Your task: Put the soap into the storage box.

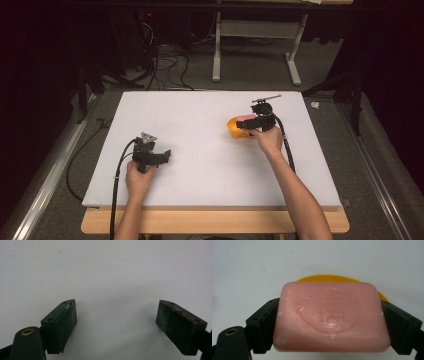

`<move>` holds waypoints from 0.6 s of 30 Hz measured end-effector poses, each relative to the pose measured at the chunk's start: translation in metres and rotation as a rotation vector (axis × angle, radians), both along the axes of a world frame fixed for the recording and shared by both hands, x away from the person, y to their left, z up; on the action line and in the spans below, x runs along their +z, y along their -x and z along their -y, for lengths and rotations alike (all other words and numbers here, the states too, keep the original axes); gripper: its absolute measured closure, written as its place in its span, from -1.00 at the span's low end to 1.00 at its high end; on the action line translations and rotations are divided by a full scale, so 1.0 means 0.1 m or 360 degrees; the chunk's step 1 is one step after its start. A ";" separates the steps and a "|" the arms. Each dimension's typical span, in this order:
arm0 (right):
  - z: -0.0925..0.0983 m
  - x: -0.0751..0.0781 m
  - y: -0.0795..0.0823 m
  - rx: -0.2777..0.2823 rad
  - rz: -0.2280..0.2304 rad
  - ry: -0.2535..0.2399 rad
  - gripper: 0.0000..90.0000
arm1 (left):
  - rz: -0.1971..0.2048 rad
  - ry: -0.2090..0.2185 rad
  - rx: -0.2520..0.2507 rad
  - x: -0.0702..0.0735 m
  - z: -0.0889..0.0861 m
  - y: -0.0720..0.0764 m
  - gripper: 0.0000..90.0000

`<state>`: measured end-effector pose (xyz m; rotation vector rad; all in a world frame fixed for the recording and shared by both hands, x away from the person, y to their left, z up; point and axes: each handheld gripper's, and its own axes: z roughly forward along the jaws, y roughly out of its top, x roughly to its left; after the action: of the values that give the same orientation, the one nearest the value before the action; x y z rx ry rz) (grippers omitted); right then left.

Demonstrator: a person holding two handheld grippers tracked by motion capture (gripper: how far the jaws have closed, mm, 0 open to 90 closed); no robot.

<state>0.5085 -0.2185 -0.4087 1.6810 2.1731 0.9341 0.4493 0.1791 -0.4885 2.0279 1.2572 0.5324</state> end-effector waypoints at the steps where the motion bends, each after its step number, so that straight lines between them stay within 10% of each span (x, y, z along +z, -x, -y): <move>1: 0.00 -0.01 -0.01 -0.0005 -0.0014 0.0001 -0.70 | 0.0001 0.0003 0.0002 0.00 0.00 0.00 -0.62; 18: -0.01 -0.18 -0.13 -0.0045 -0.0107 -0.0018 -0.70 | 0.0001 0.0004 0.0003 0.00 0.00 0.00 -0.62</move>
<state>0.5217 -0.2177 -0.4263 1.7679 2.1845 0.8968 0.4494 0.1790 -0.4886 2.0243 1.2586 0.5322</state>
